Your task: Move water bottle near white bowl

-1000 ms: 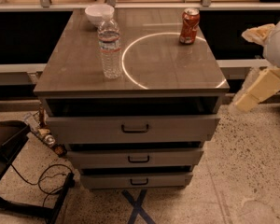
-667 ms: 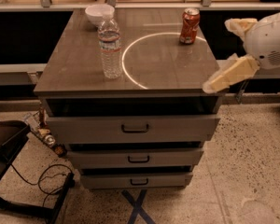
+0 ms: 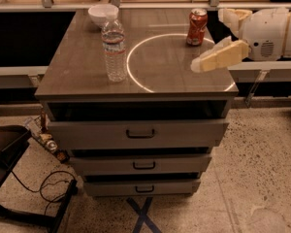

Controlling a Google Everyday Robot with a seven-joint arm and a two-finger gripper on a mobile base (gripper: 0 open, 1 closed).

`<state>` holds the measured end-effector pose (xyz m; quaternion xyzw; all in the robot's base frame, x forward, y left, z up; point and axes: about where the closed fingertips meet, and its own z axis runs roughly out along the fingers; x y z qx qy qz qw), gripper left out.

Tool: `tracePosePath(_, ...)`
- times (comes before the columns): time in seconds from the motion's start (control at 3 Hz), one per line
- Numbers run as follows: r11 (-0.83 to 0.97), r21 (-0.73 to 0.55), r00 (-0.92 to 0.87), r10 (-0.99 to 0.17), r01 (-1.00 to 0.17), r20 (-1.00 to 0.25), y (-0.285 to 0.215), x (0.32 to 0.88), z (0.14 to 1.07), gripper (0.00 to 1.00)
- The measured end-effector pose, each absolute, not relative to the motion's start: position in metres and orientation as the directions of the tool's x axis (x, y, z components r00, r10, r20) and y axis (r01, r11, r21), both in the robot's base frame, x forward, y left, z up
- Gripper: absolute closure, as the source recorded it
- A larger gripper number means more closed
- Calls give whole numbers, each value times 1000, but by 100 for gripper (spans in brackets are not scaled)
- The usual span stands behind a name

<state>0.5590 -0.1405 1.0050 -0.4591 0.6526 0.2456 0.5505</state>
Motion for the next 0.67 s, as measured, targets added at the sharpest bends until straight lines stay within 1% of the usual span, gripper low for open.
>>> tracePosePath(0.33, 458, -185, 28, -329, -870, -944, -141, 559, 1005, 0)
tracePosePath(0.67, 425, -205, 83, -289, -881, -954, -106, 576, 1001, 0)
